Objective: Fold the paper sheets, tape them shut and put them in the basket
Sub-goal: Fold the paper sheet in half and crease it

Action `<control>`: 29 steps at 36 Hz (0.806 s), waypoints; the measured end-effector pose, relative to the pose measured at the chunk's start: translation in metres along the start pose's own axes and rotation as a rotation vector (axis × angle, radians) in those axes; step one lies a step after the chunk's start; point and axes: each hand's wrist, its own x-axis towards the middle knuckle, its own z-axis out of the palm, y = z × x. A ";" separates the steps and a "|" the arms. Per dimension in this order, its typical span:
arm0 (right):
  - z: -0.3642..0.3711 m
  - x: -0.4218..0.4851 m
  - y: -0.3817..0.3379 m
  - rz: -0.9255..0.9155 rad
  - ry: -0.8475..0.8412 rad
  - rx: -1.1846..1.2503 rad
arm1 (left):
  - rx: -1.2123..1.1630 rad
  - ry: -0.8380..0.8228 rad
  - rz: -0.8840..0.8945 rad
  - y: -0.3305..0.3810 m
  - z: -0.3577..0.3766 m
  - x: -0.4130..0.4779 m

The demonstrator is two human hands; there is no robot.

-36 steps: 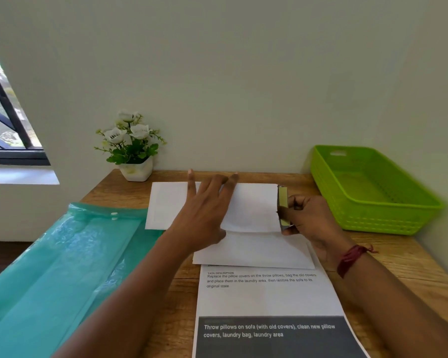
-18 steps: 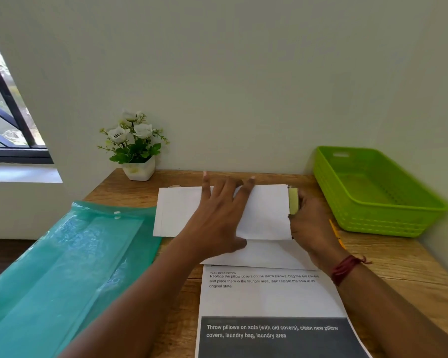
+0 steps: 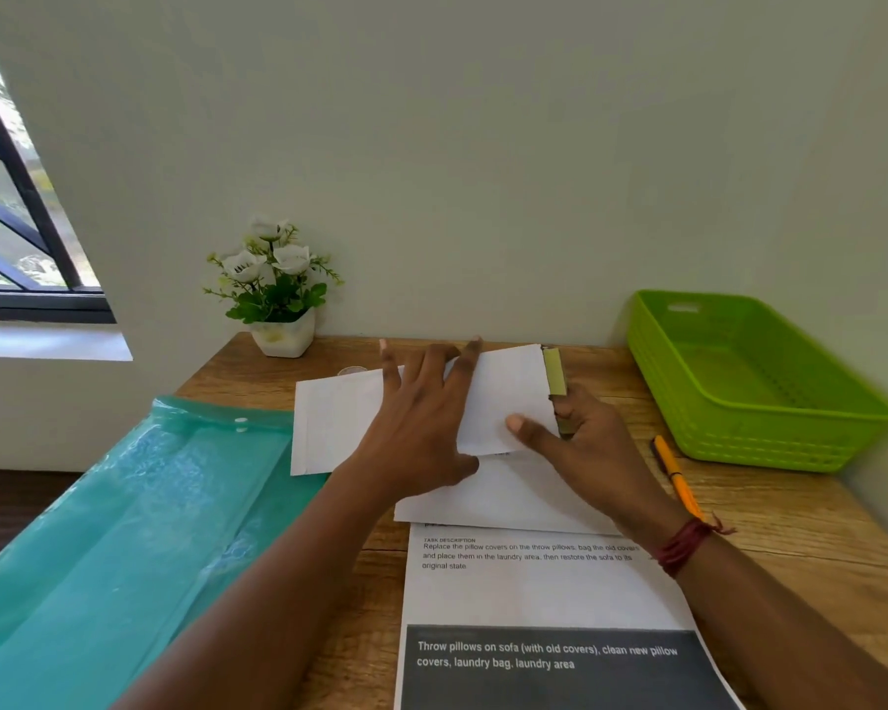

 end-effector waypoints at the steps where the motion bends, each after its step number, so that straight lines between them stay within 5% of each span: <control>1: 0.001 0.001 0.003 0.003 0.002 -0.010 | -0.008 -0.001 0.002 0.000 0.001 0.000; 8: -0.003 0.006 0.002 0.114 0.036 0.334 | -0.037 -0.031 -0.025 -0.007 0.004 0.001; 29: -0.005 0.004 0.003 0.195 0.039 0.319 | 0.099 -0.134 -0.049 -0.035 -0.026 -0.005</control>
